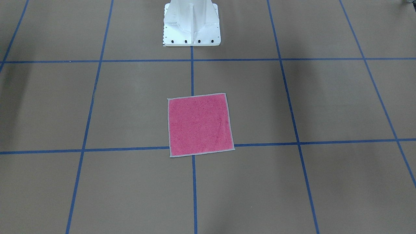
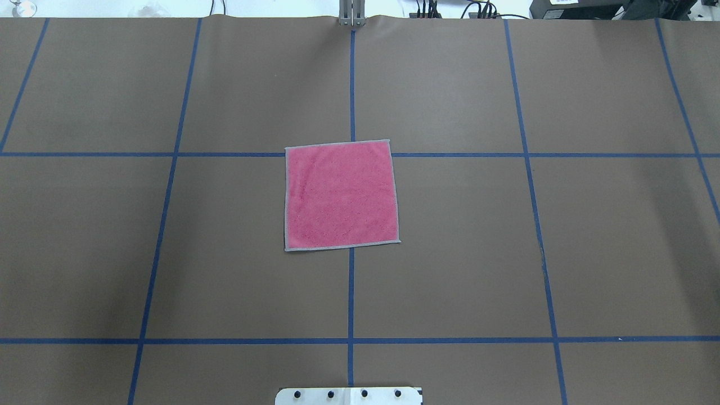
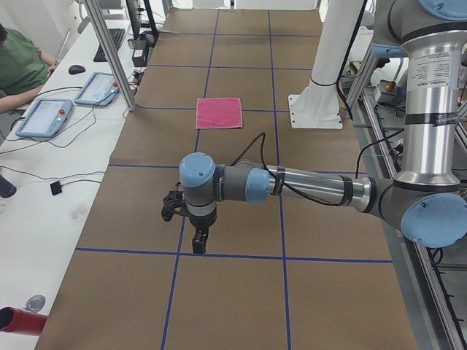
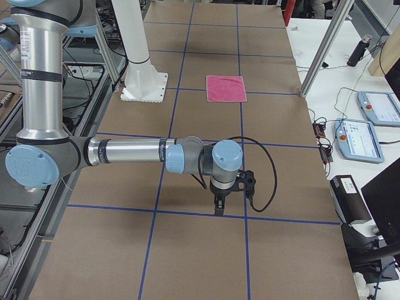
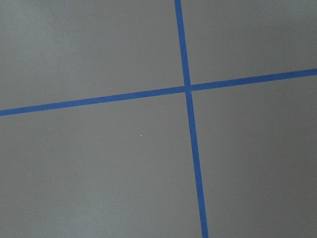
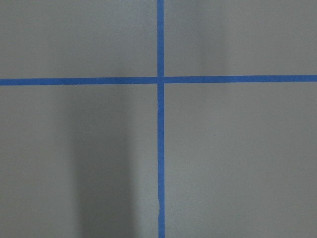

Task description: Fold towel twice with both arms

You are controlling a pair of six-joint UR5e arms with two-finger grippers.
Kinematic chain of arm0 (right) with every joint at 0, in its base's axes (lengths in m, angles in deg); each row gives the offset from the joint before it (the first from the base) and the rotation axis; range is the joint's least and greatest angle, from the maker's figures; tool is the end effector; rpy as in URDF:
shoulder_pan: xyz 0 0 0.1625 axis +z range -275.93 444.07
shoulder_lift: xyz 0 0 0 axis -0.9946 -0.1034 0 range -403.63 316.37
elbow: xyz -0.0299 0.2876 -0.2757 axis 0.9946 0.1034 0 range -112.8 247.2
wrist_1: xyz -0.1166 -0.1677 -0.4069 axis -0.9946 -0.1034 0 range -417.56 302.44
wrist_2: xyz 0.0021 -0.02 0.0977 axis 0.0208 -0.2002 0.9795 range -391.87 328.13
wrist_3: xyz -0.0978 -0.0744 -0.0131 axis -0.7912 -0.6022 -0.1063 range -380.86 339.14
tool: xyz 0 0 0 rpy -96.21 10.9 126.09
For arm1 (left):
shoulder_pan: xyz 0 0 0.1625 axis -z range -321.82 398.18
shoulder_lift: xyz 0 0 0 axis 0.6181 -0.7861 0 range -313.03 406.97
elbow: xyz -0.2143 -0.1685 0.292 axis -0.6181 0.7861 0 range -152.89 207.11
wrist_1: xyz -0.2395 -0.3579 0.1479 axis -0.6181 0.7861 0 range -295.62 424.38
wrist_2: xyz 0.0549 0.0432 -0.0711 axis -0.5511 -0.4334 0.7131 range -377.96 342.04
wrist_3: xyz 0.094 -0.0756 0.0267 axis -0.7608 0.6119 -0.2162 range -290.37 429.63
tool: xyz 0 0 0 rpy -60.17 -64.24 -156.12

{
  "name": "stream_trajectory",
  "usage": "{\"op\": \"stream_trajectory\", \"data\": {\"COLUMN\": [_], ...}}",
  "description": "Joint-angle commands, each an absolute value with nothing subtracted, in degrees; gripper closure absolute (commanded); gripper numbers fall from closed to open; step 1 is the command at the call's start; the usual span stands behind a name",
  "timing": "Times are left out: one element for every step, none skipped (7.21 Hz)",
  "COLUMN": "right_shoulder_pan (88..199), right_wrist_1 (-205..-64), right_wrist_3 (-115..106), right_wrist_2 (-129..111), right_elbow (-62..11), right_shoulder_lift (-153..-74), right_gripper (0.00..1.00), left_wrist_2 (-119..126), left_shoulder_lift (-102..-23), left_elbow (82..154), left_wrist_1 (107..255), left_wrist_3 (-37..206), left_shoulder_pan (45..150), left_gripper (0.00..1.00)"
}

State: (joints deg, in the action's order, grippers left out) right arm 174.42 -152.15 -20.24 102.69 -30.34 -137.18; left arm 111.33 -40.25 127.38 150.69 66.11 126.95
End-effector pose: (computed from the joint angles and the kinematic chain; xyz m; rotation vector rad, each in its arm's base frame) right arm 0.0498 -0.5081 0.6202 -0.0117 -0.7776 0.0203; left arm -0.0439 -0.5191 0.5935 0.0774 0.6843 0.1024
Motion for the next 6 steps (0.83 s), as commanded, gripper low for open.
{"op": "stream_trajectory", "data": {"right_shoulder_pan": [174.42, 174.16, 172.24, 169.44, 167.67, 164.17], "right_wrist_1": [-152.31, -152.83, -152.92, -152.92, -153.01, -152.57], "right_wrist_3": [-19.28, -16.32, -11.33, -6.32, -3.31, -0.41], "right_wrist_2": [102.87, 102.87, 102.87, 102.87, 103.39, 103.31], "right_elbow": [-30.36, -30.01, -29.75, -29.49, -29.66, -30.44], "right_shoulder_lift": [-135.23, -132.26, -129.01, -126.02, -123.03, -122.04], "right_gripper": [0.00, 0.00, 0.00, 0.00, 0.00, 0.00], "left_wrist_2": [111.24, 111.07, 110.98, 111.06, 111.59, 111.25], "left_shoulder_lift": [-42.04, -48.41, -54.31, -58.28, -60.49, -62.61], "left_elbow": [127.22, 126.43, 126.42, 126.86, 127.65, 130.44], "left_wrist_1": [149.39, 142.76, 136.08, 134.53, 134.87, 135.13], "left_wrist_3": [66.20, 66.29, 66.37, 66.64, 68.47, 71.88], "left_shoulder_pan": [126.86, 126.86, 126.51, 126.33, 123.81, 117.95], "left_gripper": [0.00, 0.00, 0.00, 0.00, 0.00, 0.00]}}
